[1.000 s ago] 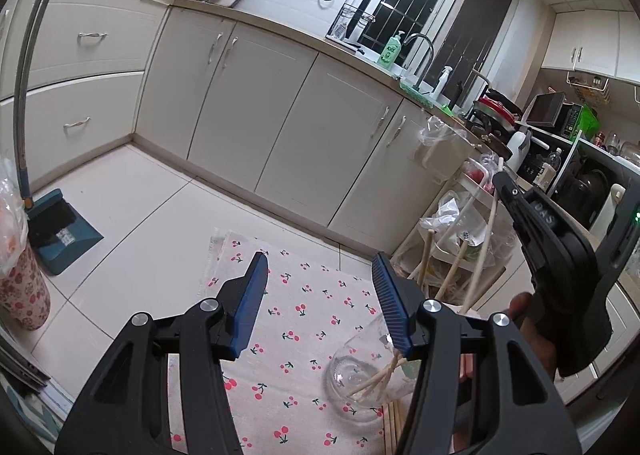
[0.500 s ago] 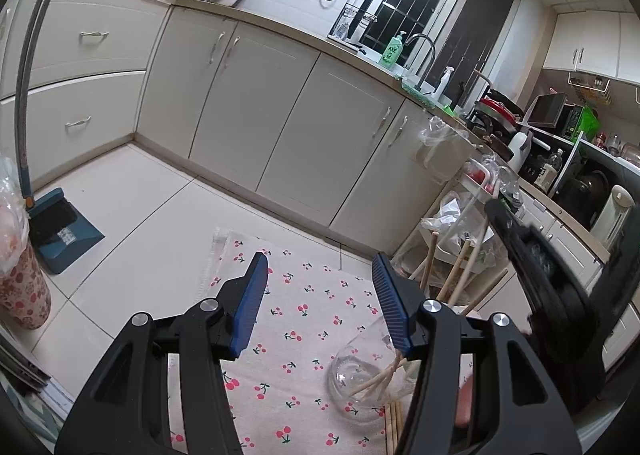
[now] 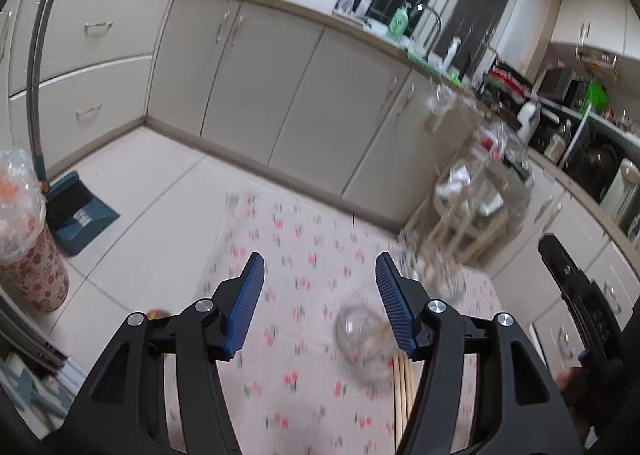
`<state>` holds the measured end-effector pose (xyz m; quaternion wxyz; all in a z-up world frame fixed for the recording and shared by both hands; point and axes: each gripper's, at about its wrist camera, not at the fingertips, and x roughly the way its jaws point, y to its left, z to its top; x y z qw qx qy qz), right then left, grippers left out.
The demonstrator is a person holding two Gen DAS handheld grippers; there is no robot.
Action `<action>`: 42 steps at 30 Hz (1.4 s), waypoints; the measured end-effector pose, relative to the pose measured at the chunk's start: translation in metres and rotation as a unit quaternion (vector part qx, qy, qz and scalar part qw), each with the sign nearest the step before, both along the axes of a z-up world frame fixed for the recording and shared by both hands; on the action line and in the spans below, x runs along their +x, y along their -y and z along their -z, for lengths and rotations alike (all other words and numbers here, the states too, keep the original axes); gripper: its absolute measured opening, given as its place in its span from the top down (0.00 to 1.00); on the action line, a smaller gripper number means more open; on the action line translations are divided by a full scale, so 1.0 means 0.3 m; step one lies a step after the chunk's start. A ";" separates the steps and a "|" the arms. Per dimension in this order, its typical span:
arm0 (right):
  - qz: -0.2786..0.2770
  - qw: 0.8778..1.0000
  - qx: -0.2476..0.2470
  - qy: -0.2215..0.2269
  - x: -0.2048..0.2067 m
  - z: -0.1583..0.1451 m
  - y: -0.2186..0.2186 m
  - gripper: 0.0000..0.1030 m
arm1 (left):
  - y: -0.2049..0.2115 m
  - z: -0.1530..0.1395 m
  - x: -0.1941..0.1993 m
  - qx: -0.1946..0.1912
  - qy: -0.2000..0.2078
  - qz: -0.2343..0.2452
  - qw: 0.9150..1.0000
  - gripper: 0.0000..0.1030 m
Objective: Organize utensils
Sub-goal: 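Open the left tool to drop its stick into the jar while the right tool releases its stick, then grasp a loose wooden stick with the left tool while the right tool grasps another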
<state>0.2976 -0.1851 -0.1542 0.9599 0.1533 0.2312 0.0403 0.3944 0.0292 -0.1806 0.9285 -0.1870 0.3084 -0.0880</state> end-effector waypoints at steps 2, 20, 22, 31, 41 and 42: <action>-0.010 0.998 -0.012 -0.063 -0.053 0.082 0.029 0.73 | 0.026 0.027 -0.036 0.006 -0.020 0.018 1.000 0.46; -0.058 0.960 -0.022 -0.275 0.063 0.380 -0.008 0.75 | 0.245 0.183 -0.134 0.065 -0.125 0.095 0.986 0.41; -0.061 0.958 -0.046 -0.275 0.070 0.382 -0.023 0.75 | 0.245 0.185 -0.127 0.066 -0.127 0.096 0.985 0.41; -0.084 0.942 -0.135 -0.296 0.015 0.384 0.006 0.89 | 0.332 0.206 -0.115 0.098 -0.136 0.122 0.978 0.41; -0.085 0.940 -0.086 -0.319 -0.029 0.385 0.153 0.91 | 0.429 0.262 -0.057 0.167 -0.155 0.130 0.965 0.41; -0.086 0.941 -0.081 -0.318 -0.034 0.383 0.157 0.91 | 0.433 0.267 -0.050 0.172 -0.158 0.128 0.964 0.41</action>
